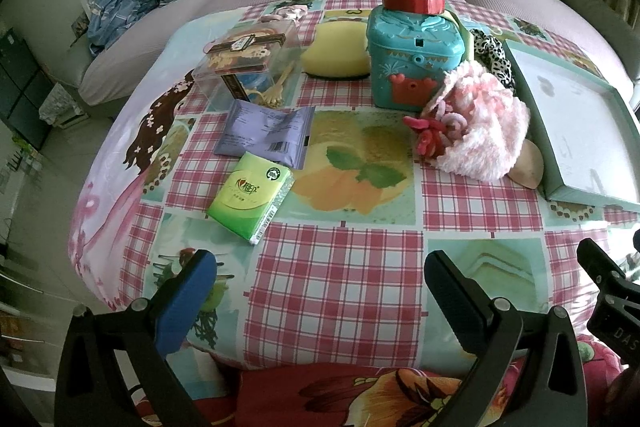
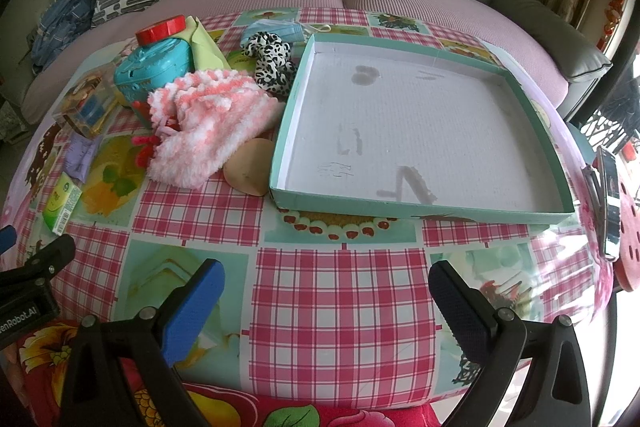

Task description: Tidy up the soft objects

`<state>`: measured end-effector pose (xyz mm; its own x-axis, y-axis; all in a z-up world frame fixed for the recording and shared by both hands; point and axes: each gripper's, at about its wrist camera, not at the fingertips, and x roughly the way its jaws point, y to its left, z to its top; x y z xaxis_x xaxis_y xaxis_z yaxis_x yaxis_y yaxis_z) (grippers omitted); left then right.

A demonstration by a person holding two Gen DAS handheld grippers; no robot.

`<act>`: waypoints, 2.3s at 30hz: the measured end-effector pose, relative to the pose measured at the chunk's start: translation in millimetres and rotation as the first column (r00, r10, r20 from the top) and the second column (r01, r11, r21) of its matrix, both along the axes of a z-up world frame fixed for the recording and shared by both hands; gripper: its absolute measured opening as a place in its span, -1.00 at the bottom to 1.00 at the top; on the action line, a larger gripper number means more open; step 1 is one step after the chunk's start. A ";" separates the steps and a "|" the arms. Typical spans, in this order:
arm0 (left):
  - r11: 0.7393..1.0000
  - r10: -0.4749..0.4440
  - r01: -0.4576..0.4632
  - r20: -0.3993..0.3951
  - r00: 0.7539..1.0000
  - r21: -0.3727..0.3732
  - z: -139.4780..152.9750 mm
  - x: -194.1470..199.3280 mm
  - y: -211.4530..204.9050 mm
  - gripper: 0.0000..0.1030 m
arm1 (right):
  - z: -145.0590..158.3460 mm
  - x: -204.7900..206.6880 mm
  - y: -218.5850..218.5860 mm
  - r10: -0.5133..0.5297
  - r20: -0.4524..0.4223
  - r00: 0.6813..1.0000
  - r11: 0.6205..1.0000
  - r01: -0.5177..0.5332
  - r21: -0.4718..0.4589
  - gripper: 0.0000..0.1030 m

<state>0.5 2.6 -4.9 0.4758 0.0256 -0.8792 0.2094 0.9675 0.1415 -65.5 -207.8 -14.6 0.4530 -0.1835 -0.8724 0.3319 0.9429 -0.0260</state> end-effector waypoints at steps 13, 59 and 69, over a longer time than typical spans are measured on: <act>1.000 0.000 0.000 0.000 1.000 0.001 0.0 -0.1 -0.6 1.00 | 0.2 0.2 -0.2 0.000 -0.002 1.000 1.000 0.000 -0.002 1.00; 0.968 -0.026 0.007 -0.073 0.997 -0.249 5.2 15.1 37.6 1.00 | 9.5 0.0 -1.6 0.028 0.036 0.999 0.998 -0.030 0.047 1.00; 0.950 0.058 -0.051 0.016 0.998 -0.309 21.8 51.8 94.6 1.00 | 40.1 31.4 20.8 0.133 0.138 0.982 0.988 -0.143 0.063 1.00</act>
